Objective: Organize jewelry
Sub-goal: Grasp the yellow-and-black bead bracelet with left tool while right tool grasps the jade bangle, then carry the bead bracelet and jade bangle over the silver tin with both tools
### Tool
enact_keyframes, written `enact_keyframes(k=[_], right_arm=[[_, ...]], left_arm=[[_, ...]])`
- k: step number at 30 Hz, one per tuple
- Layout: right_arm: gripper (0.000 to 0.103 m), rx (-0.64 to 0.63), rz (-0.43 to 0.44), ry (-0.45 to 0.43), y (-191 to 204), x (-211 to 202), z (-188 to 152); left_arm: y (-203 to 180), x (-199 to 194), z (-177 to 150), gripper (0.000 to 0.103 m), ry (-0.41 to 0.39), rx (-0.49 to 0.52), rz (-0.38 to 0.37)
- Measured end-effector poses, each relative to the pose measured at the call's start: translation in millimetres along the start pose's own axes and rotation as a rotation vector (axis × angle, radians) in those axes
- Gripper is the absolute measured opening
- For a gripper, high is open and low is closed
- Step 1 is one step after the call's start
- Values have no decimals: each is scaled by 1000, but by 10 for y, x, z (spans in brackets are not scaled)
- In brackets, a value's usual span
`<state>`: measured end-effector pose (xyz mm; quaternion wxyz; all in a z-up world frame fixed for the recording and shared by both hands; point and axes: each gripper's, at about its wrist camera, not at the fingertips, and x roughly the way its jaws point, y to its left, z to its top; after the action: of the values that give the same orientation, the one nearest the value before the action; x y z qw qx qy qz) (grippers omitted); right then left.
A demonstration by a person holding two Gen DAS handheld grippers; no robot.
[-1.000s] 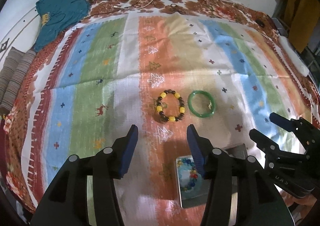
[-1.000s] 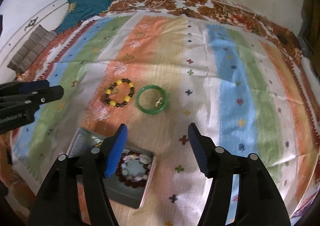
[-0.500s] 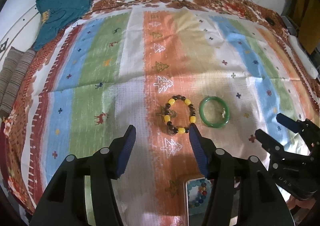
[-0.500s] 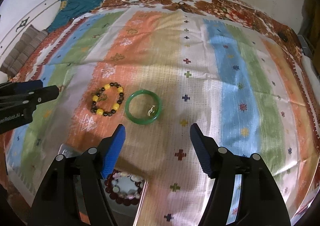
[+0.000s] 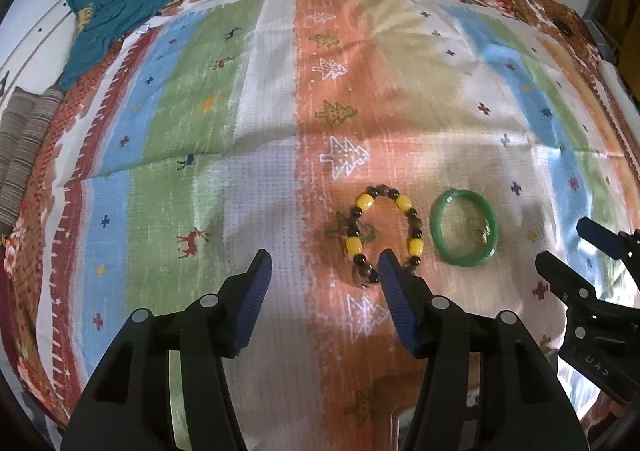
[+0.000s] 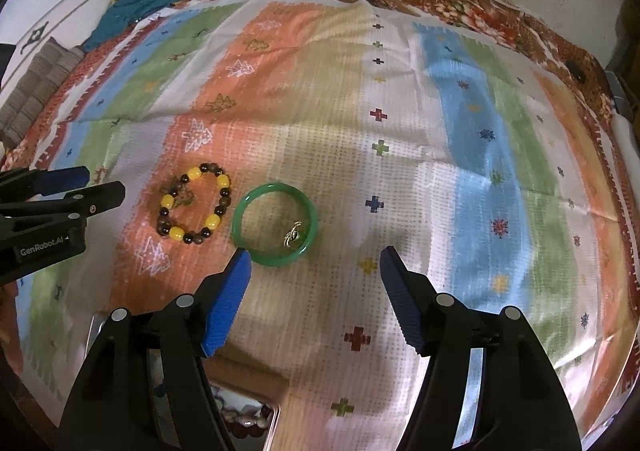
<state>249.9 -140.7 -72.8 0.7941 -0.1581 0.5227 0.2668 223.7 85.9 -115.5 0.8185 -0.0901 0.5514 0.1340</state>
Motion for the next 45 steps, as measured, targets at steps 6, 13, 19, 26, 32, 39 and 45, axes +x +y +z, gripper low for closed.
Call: enact_keyframes(k=[6,13,19,26,32,39,45], right_arm=[[67,12,-4,20,-30,168,81],[67,0,10,55,-34,365,150],[67,-23,1,77,11,538,233],[67,13,32,121,-60,761,255],[60,3,16,116,-20,853,296],[31,-8,-2,121,28,955,341],[11,8,26,117,-18,931,301]], left_arm=[[8,139,80,56,19,-11,-3],[1,368,143,56,52,2,8],[-9,488,217,56,75,-6,-33],[-114,696,202,56,127,42,-28],[-139,781,189,56,133,57,-14],[-162,838,184,38,127,84,28],[-128,832,185,10,124,85,29]])
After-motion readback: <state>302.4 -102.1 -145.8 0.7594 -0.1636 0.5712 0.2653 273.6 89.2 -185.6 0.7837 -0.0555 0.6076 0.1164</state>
